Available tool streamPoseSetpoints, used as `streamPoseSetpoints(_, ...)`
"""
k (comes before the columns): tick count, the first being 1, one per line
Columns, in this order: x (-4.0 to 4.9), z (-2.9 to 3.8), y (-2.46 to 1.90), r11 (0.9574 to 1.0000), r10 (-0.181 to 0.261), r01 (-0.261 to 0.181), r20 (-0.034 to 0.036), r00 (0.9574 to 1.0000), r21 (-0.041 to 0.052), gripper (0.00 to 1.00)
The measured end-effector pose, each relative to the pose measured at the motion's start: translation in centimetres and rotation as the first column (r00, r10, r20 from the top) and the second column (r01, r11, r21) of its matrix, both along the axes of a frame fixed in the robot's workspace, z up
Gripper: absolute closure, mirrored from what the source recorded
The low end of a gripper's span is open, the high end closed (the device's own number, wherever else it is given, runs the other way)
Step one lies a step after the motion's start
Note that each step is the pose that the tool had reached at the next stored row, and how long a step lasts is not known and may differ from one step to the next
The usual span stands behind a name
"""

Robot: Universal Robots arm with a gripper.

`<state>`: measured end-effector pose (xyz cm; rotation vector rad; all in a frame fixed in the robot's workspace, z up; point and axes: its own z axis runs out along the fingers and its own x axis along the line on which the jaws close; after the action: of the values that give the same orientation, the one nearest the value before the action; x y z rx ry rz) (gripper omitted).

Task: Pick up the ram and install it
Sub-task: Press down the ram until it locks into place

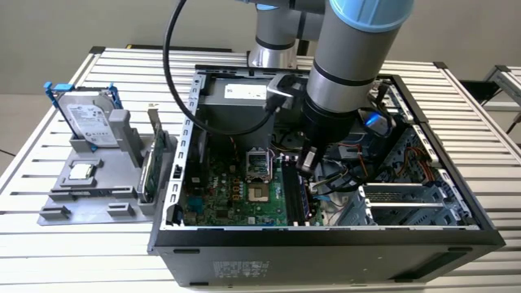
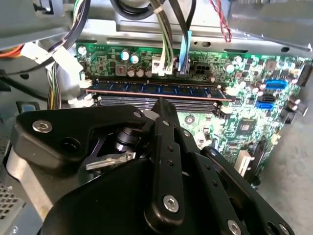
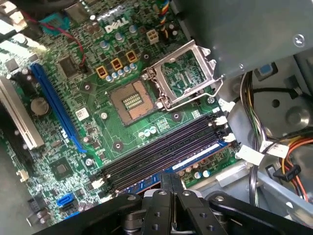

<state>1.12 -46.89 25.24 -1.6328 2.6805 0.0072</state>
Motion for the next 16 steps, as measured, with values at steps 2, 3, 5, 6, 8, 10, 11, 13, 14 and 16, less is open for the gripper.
streamPoseSetpoints(2,0.00,0.00,0.01,0.9996,0.027,-0.027,0.0000,0.9996,0.0000,1.00)
streamPoseSetpoints(3,0.00,0.00,0.01,0.9991,0.042,-0.042,0.0000,0.9991,-0.0001,1.00)
streamPoseSetpoints(5,0.00,0.00,0.01,0.9974,0.072,-0.072,0.0000,0.9974,0.0000,1.00)
streamPoseSetpoints(6,0.00,-0.01,0.02,0.9961,0.089,-0.089,0.0000,0.9961,0.0000,1.00)
streamPoseSetpoints(8,0.00,0.00,0.02,0.9929,0.119,-0.119,0.0000,0.9929,-0.0001,1.00)
streamPoseSetpoints(10,0.00,-0.01,0.03,0.9886,0.151,-0.151,0.0000,0.9886,-0.0001,1.00)
streamPoseSetpoints(11,0.00,-0.01,0.03,0.9860,0.167,-0.167,0.0000,0.9860,-0.0001,1.00)
streamPoseSetpoints(13,0.00,-0.01,0.04,0.9799,0.199,-0.199,0.0000,0.9799,0.0000,1.00)
streamPoseSetpoints(14,0.00,-0.01,0.04,0.9768,0.214,-0.214,0.0000,0.9768,0.0000,1.00)
streamPoseSetpoints(16,0.00,-0.01,0.04,0.9694,0.245,-0.245,0.0000,0.9694,0.0000,1.00)
